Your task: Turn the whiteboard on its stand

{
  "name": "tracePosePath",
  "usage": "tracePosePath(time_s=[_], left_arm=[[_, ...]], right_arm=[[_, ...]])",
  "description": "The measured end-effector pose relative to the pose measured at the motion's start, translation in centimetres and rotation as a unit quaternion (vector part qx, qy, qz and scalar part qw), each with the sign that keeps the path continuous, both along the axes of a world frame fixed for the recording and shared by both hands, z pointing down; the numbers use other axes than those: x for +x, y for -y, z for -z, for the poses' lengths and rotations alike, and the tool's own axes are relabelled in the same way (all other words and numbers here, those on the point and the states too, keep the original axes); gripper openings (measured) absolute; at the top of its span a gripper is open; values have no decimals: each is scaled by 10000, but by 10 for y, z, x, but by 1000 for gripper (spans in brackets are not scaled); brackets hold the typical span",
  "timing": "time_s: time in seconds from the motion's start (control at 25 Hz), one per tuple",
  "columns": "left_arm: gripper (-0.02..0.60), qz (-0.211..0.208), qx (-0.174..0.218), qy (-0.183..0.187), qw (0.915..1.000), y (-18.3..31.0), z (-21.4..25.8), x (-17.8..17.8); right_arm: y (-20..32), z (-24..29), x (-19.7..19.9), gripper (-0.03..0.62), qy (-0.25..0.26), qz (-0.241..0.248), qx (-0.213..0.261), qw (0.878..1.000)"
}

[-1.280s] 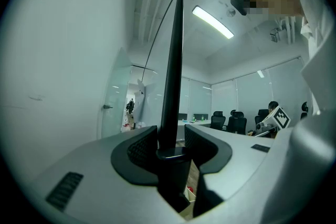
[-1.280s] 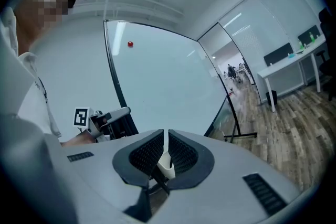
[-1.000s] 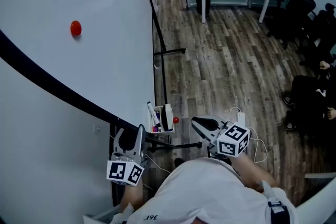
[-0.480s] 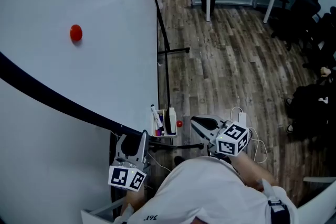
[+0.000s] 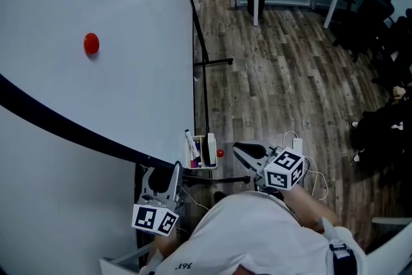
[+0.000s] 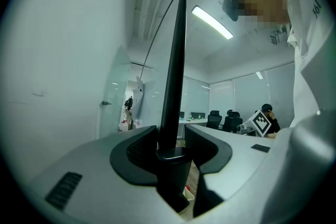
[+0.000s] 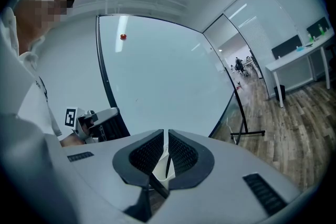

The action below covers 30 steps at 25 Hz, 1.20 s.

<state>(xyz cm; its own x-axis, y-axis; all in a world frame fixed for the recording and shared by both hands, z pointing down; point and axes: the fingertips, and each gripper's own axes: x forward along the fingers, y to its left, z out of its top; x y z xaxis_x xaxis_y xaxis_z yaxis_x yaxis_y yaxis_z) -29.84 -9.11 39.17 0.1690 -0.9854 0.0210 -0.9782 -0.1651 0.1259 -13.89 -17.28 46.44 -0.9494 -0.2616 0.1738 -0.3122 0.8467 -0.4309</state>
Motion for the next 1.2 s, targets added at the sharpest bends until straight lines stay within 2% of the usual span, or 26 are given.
tracePosePath(time_s=[0.84, 1.2], left_arm=[[169, -99, 270, -24, 9996, 18, -36, -11], [169, -123, 226, -64, 9996, 64, -28, -42]], right_arm=[[-32, -36, 50, 31, -4, -418, 137, 9990], [-13, -29, 39, 31, -12, -544, 82, 9985]])
